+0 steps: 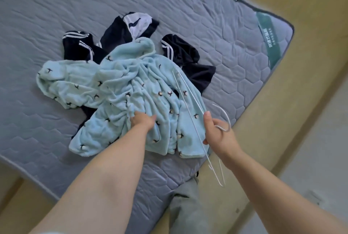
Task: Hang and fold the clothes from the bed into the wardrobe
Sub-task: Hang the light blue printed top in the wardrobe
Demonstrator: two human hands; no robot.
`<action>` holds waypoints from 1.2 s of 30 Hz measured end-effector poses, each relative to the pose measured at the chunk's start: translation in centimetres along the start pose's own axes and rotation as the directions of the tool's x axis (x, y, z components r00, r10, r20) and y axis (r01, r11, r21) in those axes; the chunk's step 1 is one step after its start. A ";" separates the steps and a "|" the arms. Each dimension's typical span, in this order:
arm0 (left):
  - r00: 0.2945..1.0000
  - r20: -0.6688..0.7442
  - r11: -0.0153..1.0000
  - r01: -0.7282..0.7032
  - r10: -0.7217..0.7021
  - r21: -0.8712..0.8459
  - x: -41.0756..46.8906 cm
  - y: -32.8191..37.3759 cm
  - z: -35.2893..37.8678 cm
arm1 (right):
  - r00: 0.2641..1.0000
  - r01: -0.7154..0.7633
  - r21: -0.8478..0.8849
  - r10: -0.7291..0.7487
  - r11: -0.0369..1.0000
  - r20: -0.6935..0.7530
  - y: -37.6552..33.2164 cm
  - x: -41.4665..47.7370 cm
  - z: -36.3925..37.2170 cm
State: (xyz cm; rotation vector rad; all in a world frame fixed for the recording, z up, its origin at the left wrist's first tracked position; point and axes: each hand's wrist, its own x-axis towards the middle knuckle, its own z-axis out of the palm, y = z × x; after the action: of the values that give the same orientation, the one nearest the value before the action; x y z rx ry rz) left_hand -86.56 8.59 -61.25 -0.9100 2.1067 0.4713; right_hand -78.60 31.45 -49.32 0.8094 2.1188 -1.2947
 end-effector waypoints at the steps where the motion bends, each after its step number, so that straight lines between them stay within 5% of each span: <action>1: 0.999 0.023 0.998 0.040 -0.039 -0.052 1.1 0.3 1.1 | 1.000 0.005 0.003 -0.005 1.000 0.027 0.4 0.8 0.3; 9: 0.999 -0.039 0.999 0.005 -0.007 -0.049 4.4 -1.1 4.8 | 0.987 0.025 -0.003 -0.024 1.000 0.161 3.5 2.8 0.0; 14: 0.992 -0.121 0.966 -0.062 0.032 -0.251 -0.8 -3.0 3.1 | 0.982 0.064 -0.070 -0.050 0.996 0.183 0.5 1.9 -1.7; 18: 0.990 -0.136 0.740 -0.068 -0.031 -0.669 -7.8 -3.6 -0.7 | 0.976 0.122 -0.114 -0.098 0.986 0.196 -2.6 0.0 -4.2; 21: 0.989 -0.143 0.571 -0.140 0.039 -0.809 -14.4 -3.9 -4.6 | 0.962 0.136 -0.070 -0.115 0.988 0.246 -4.8 -2.3 -5.9; 30: 0.877 -0.480 0.531 -0.415 0.018 -0.738 -31.5 -8.4 -15.0 | 0.850 0.334 -0.172 -0.218 0.927 0.479 -10.7 -11.5 -5.2; 33: 0.833 -0.553 0.514 -0.472 -0.006 -0.717 -37.4 -10.7 -16.8 | 0.845 0.263 -0.135 -0.160 0.955 0.509 -11.9 -14.3 -3.7; 36: 0.820 -0.571 0.346 -0.526 -0.035 -0.777 -42.7 -13.0 -17.7 | 0.836 0.137 -0.106 -0.057 0.985 0.546 -12.6 -17.2 -1.6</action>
State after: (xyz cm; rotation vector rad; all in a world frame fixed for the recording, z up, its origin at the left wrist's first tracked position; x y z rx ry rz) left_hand -67.25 8.60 -17.33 -1.4099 2.4082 1.9616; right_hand -76.09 24.57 -29.21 0.2267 1.7740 -1.2253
